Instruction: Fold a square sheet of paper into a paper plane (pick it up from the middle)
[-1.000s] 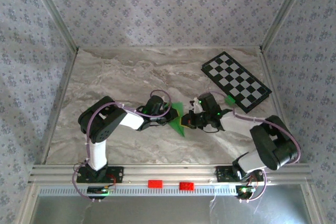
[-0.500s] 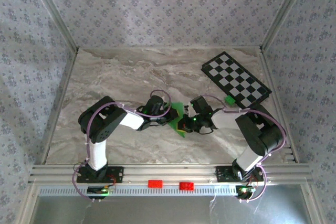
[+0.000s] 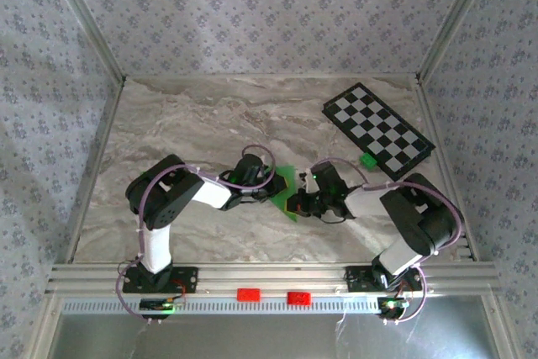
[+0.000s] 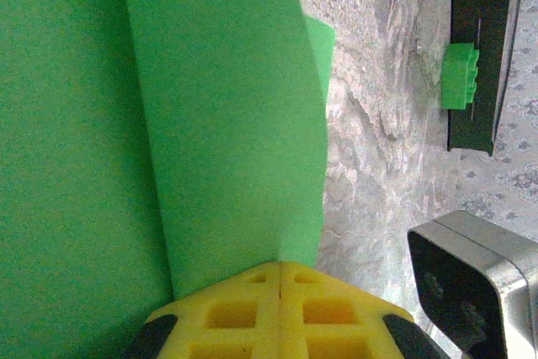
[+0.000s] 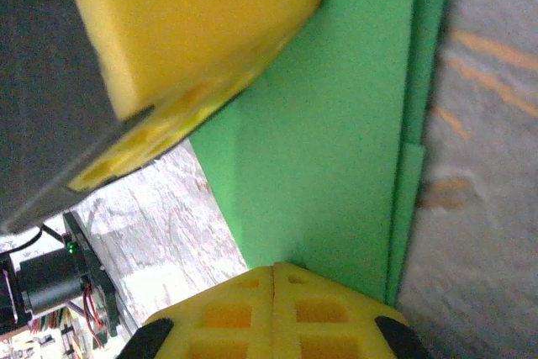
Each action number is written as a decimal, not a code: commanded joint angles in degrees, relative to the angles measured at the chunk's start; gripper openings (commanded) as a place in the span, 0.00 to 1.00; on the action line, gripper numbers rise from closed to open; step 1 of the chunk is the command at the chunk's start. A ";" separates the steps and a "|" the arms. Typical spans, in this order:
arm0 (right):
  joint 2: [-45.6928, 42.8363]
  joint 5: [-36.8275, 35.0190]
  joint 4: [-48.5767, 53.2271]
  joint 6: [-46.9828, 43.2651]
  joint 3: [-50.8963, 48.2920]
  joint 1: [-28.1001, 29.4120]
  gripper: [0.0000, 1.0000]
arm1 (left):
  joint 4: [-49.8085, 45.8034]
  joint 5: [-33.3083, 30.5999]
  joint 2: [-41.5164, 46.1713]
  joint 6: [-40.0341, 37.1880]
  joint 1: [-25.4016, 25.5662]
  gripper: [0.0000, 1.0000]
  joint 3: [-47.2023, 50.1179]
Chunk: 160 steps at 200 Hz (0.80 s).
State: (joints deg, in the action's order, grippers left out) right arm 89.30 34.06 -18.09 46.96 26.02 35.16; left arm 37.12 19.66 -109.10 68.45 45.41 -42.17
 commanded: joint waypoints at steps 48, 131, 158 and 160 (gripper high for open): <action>-7.10 0.61 10.17 -0.26 -6.49 0.76 0.01 | -7.21 -3.57 -2.88 -0.39 -0.31 0.00 1.96; -12.12 0.11 19.90 -2.97 -6.52 2.00 0.00 | -6.76 -3.65 -2.87 -0.24 -0.20 0.00 2.07; -19.08 -0.04 23.58 -2.58 -5.02 -0.46 0.00 | -6.11 -3.87 -2.79 0.19 0.14 0.01 2.28; -19.49 0.00 23.83 -2.62 -4.75 -0.73 0.00 | -6.10 -3.91 -2.79 0.19 0.21 0.01 2.41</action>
State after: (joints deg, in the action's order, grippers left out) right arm 74.85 33.89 -2.50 45.34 20.16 36.23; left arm 37.30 19.75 -109.19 68.66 45.52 -42.15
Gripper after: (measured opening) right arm 0.036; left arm 0.037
